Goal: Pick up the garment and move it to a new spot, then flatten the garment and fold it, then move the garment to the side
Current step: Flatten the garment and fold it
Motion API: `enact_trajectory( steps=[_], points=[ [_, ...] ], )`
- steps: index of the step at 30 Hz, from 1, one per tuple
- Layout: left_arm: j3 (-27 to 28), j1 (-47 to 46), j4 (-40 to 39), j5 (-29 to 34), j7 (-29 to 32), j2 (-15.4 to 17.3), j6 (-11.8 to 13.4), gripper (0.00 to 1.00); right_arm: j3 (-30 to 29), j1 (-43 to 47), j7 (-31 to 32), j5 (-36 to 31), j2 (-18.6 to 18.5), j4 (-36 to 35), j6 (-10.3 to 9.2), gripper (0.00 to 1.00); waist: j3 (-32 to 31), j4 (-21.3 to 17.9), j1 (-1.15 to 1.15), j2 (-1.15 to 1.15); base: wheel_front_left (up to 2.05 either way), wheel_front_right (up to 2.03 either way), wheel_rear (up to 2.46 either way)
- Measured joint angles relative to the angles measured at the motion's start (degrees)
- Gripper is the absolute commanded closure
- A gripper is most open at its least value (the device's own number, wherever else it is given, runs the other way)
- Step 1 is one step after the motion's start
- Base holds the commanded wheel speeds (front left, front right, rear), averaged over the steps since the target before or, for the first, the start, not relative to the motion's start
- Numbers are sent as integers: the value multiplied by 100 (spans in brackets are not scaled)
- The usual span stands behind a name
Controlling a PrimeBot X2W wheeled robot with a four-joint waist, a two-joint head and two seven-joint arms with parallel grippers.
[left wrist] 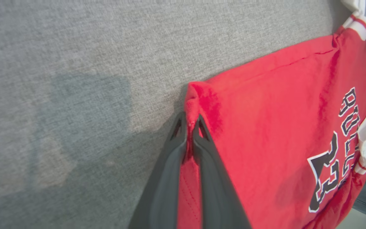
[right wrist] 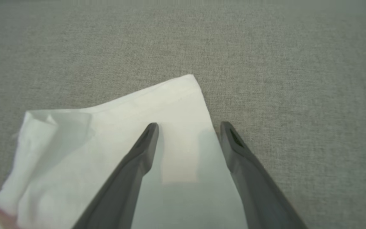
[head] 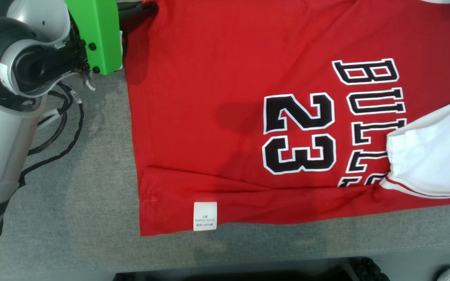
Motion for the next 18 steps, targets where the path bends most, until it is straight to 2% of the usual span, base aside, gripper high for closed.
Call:
enact_trajectory(
  steps=[5, 14, 17, 18],
  points=[
    [-65, -40, -71, 0, -7, -73, -66, 100, -69, -198, -10, -8, -4, 132, -7, 2, 73, 191, 0, 0, 0, 0, 0],
    [-57, -44, -90, 0, -110, -68, -125, 100, -105, -379, -110, -16, 38, 367, -7, 5, 195, 307, 0, 0, 0, 0, 0],
    [-57, -44, -86, 0, -125, -62, -133, 100, -114, -384, -138, -16, 40, 431, -7, 14, 196, 310, 0, 0, 0, 0, 0],
    [-57, -44, -82, 0, -125, -60, -133, 100, -120, -385, -154, -16, 40, 457, -7, 23, 196, 310, 0, 0, 0, 0, 0]
  ],
)
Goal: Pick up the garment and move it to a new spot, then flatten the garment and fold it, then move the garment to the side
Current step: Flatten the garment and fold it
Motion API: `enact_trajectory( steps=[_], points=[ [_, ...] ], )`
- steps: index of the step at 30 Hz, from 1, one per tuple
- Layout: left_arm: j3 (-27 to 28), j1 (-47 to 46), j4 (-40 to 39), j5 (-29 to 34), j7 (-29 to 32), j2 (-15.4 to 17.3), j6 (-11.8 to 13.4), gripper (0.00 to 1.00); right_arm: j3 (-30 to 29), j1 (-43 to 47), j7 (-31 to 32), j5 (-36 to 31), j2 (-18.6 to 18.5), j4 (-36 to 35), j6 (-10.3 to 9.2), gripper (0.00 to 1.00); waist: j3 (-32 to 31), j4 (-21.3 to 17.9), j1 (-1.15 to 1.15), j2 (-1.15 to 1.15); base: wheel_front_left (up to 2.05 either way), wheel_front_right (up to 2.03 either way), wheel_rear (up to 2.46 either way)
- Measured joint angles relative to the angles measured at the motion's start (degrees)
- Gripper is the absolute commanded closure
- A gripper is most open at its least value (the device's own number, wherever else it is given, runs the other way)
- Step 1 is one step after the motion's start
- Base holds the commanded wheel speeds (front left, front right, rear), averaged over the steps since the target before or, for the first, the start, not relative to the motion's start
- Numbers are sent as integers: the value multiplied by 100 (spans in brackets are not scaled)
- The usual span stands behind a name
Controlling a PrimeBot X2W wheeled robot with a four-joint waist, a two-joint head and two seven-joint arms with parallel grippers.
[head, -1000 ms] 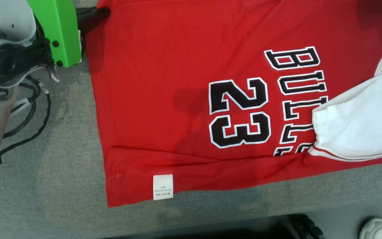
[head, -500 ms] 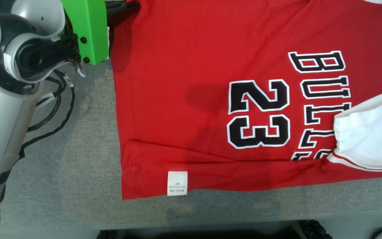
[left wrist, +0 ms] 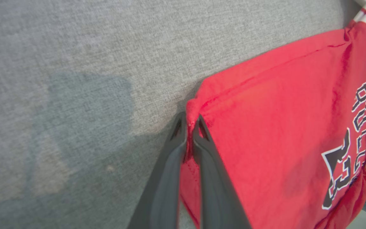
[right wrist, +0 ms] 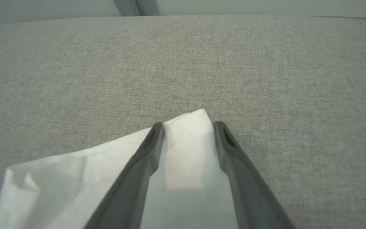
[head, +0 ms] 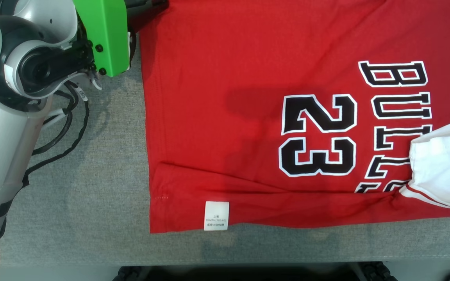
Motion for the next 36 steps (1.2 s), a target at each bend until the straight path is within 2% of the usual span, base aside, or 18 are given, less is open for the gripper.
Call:
enact_trajectory(
  steps=[1, 2, 5, 6, 7, 13, 16, 21, 28, 36],
  points=[
    [1, 0, 2, 0, 0, 3, -1, 100, -5, 0, 0, 0, 1, 26, 0, 35, -1, -1, 0, 0, 0, 0, 0],
    [3, 0, 4, 0, 0, 7, -30, 100, -18, -1, 0, 0, 0, 52, 0, 41, -1, -2, 0, 0, 0, 0, 0],
    [12, 0, 8, 0, 0, 22, -41, 100, -45, -3, -1, 2, 2, 109, 0, 69, 4, -8, 0, 0, 0, 0, 0],
    [19, 0, 9, 0, 0, 26, -41, 100, -53, -5, -4, 2, 2, 123, 0, 89, 7, -11, 0, 0, 0, 0, 0],
    [20, 0, 9, 0, 0, 31, -41, 100, -58, -8, -8, 2, 4, 138, 0, 100, 9, -14, 0, 0, 0, 0, 0],
    [64, 1, 45, 10, -78, 73, -43, 100, -71, -9, -180, 3, 83, 170, 31, 100, 11, -44, 0, 0, 0, 0, 0],
    [148, 2, 84, 11, -125, 188, -43, 100, -166, -9, -374, 104, 269, 154, 68, 100, -1, -101, 0, 0, 0, 0, 0],
    [198, 43, 170, 47, -245, 240, -48, 100, -266, 5, -758, 271, 431, 45, 347, 100, -58, -229, 0, 0, 0, 0, 0],
    [334, 367, 308, 43, -472, 312, -99, 100, -377, 281, -1246, 271, 271, -30, 589, 100, -279, -417, 0, 0, 0, 0, 0],
    [482, 793, 297, 8, -779, 396, -183, 100, -454, 903, -1775, 450, 283, -278, 878, 100, -638, -611, 0, 0, 0, 0, 0]
  ],
)
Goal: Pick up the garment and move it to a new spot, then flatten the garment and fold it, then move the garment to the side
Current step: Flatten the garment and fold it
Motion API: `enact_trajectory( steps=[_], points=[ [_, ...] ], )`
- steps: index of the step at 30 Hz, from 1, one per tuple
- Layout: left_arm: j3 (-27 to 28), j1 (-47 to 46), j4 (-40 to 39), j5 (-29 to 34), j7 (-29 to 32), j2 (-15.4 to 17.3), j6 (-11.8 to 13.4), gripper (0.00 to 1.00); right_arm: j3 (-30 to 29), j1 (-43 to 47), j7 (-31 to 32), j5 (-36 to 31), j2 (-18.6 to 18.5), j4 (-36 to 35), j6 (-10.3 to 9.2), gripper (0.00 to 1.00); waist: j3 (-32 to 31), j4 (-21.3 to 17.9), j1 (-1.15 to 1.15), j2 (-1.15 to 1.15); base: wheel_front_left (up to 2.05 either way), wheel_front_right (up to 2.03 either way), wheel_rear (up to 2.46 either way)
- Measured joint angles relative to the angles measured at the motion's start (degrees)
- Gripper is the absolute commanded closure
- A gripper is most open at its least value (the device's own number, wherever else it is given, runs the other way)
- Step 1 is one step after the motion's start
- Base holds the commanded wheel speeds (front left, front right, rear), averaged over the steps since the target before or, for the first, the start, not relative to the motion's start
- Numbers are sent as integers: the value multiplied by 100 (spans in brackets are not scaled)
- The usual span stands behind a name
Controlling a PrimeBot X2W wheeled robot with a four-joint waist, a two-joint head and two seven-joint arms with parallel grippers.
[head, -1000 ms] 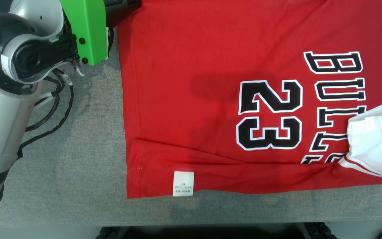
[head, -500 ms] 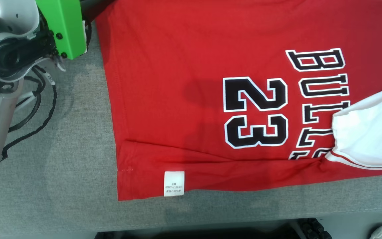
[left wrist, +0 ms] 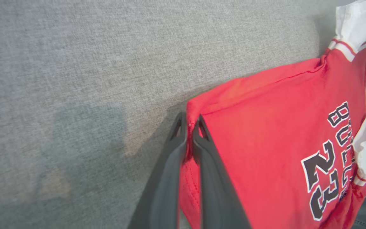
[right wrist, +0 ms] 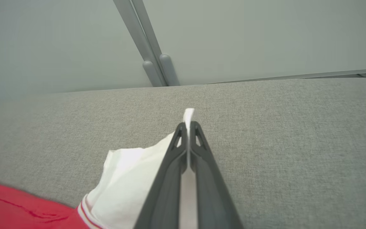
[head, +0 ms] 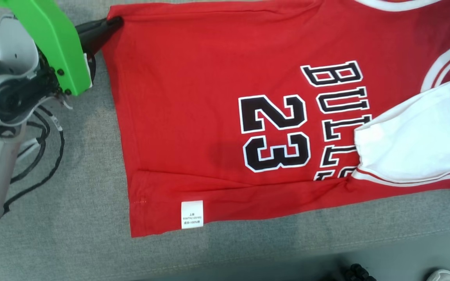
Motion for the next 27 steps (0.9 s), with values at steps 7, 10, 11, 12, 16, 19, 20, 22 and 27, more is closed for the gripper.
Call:
enact_trajectory(
  steps=[7, 10, 11, 12, 16, 19, 20, 22, 27],
  points=[
    [74, 534, -109, -53, -261, 44, -21, 100, -94, 586, -353, 166, 20, -265, 98, 100, -355, -122, 0, 0, 0, 0, 0],
    [190, 725, -186, -60, -376, 123, -52, 100, -185, 775, -488, 194, -23, -403, 102, 100, -505, -171, 0, 0, 0, 0, 0],
    [226, 781, -211, -67, -414, 143, -52, 100, -209, 840, -527, 234, -37, -454, 109, 100, -552, -188, 0, 0, 0, 0, 0],
    [252, 837, -241, -73, -458, 157, -52, 100, -223, 914, -558, 269, -48, -506, 126, 100, -598, -204, 0, 0, 0, 0, 0],
    [334, 1115, -419, -152, -543, 197, -52, 100, -296, 1334, -655, 441, -66, -758, 136, 100, -771, -275, 0, 0, 0, 0, 0],
    [364, 1391, -580, -186, -632, 220, -52, 100, -330, 1741, -737, 527, -77, -926, 135, 100, -879, -326, 0, 0, 0, 0, 0],
    [364, 1497, -620, -187, -670, 241, -52, 100, -337, 1887, -770, 549, -74, -981, 133, 100, -911, -343, 0, 0, 0, 0, 0],
    [365, 1727, -720, -188, -733, 293, -52, 100, -374, 2204, -848, 639, -71, -1090, 120, 100, -975, -375, 0, 0, 0, 0, 0],
    [447, 2407, -977, -199, -1014, 388, -52, 100, -509, 3053, -1106, 820, -65, -1427, -29, 100, -1169, -459, 0, 0, 0, 0, 0]
  ],
)
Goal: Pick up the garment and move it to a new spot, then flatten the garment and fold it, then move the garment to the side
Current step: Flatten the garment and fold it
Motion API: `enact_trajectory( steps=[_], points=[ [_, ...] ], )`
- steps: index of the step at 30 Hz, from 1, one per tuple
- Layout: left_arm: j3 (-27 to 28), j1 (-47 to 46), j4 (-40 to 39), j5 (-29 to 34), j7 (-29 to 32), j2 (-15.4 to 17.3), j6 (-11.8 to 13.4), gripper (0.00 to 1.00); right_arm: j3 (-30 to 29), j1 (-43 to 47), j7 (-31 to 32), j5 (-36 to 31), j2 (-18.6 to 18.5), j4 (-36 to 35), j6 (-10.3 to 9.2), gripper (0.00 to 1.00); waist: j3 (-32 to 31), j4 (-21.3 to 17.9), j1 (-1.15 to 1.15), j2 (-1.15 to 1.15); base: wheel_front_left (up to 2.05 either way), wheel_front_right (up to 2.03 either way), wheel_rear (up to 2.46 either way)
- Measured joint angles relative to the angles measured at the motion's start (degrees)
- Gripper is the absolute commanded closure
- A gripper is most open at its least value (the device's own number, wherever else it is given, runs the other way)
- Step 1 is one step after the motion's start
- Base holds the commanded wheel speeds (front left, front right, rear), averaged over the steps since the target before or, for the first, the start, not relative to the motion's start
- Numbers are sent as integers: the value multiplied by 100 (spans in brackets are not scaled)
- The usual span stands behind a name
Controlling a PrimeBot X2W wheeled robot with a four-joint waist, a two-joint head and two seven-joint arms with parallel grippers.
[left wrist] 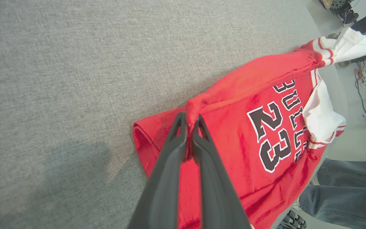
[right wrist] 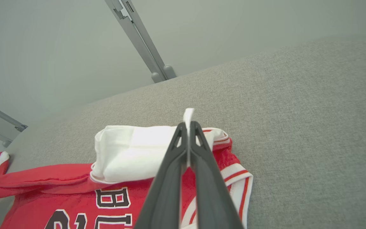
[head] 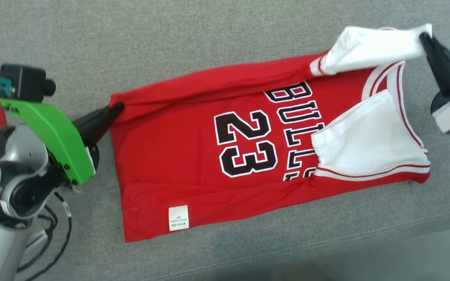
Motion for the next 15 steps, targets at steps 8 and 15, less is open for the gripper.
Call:
enact_trajectory(
  steps=[8, 15],
  points=[
    [121, 867, -332, -183, -314, -40, 107, 100, -136, 1209, -229, 300, 41, -522, -221, 100, -271, -54, 0, 0, 0, 0, 0],
    [248, 1332, -531, -194, -508, 1, 175, 100, -109, 2053, -334, 404, 79, -954, -353, 100, -354, -71, 0, 0, 0, 0, 0]
  ],
)
